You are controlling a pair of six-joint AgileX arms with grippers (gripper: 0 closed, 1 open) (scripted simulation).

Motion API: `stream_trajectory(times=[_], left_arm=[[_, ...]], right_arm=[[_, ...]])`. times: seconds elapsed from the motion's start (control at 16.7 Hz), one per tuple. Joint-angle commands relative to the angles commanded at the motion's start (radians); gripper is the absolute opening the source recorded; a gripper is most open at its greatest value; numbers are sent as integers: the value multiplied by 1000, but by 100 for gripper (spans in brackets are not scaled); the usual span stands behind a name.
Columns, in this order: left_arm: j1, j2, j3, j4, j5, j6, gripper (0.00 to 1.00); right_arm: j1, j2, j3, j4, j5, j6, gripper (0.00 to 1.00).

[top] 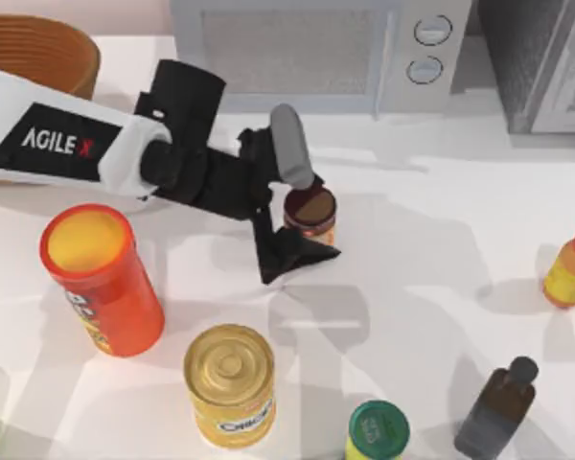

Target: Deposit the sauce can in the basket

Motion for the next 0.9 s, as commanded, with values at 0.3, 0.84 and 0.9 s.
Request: stream_trajectory(times=[0.3,0.84,0.9], left_arm=[[-10,78,5,80,-4,-9,100],[-10,78,5,80,-4,-9,55],[-10,78,5,80,-4,-9,47]], right_arm=[[0,0,0,0,0,0,100],[0,0,0,0,0,0,100],[0,0,0,0,0,0,100]])
